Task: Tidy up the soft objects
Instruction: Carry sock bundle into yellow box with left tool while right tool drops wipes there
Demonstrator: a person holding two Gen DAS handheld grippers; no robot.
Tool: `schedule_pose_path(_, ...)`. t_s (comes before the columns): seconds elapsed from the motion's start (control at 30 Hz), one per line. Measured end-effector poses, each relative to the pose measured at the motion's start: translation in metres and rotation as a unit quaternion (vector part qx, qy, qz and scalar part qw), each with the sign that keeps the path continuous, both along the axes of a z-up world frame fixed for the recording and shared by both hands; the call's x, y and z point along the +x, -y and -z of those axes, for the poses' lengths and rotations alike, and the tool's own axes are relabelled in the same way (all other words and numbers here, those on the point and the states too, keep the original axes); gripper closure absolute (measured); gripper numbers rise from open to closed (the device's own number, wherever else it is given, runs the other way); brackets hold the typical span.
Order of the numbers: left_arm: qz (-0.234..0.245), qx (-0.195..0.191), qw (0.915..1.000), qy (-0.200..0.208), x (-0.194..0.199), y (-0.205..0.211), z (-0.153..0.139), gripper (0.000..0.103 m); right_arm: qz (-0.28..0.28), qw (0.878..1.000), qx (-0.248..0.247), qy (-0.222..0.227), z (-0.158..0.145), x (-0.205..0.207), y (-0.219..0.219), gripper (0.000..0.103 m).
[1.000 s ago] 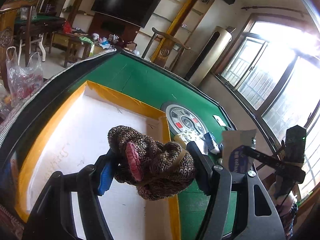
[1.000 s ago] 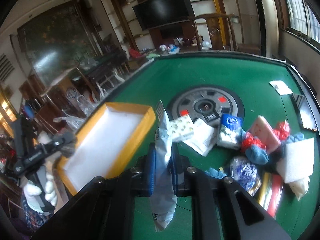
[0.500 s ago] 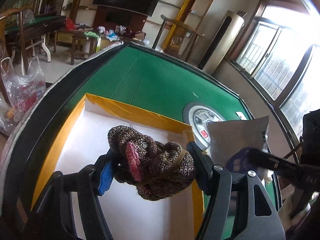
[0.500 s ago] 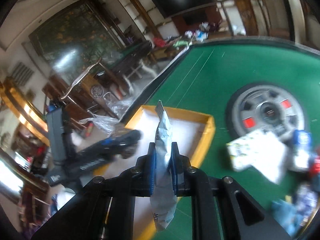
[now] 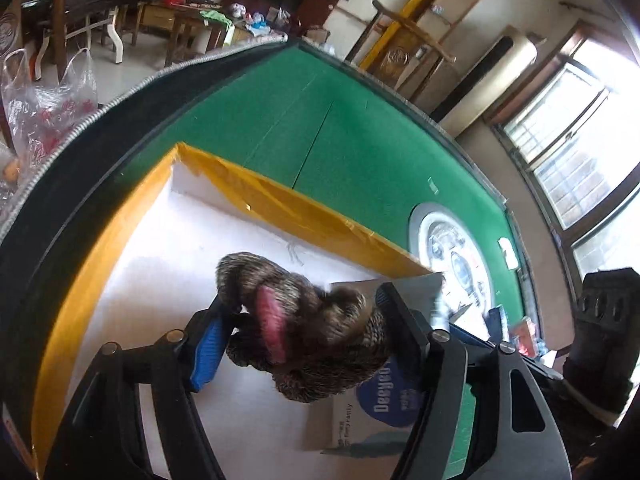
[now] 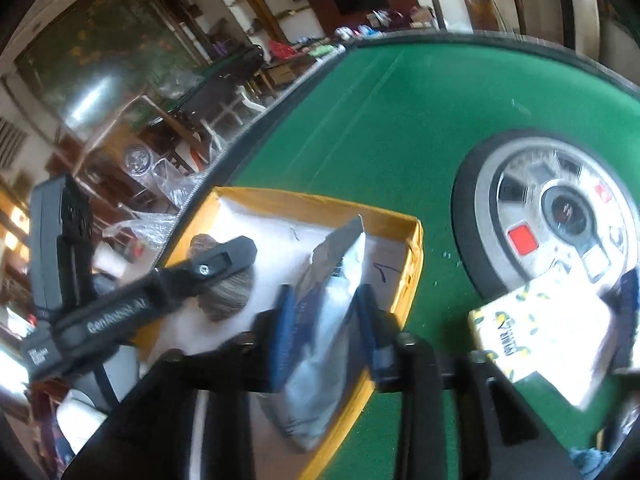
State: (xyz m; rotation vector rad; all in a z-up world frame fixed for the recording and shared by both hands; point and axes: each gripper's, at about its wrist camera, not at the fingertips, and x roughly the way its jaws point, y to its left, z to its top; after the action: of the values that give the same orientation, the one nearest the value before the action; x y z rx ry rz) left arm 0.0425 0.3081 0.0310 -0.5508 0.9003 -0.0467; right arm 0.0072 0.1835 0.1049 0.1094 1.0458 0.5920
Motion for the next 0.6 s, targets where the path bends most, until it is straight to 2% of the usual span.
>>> schedule_pose_path(0.17,-0.010,-0.005,0.9996,0.027,-0.025,0.000,-0.025,0.031,0.000,0.997,-0.010,0.076,-0.039,-0.022,0.020,0.063)
schedule_pose_path(0.33,0.011,0.000,0.9982,0.059,-0.050,0.029,-0.059,0.031,0.029,0.989,-0.012,0.145,-0.081,-0.055,0.063,0.058)
schedule_pose_path(0.47,0.040,0.008,0.9932,0.109,-0.074,0.059,-0.104,0.031,0.067,0.978,-0.010,0.198,-0.133,-0.080,0.110,0.058)
schedule_pose_path(0.6,0.071,-0.001,0.9858,0.152,-0.100,0.088,-0.155,0.031,0.111,0.966,0.004,0.234,-0.203,-0.108,0.165,0.056)
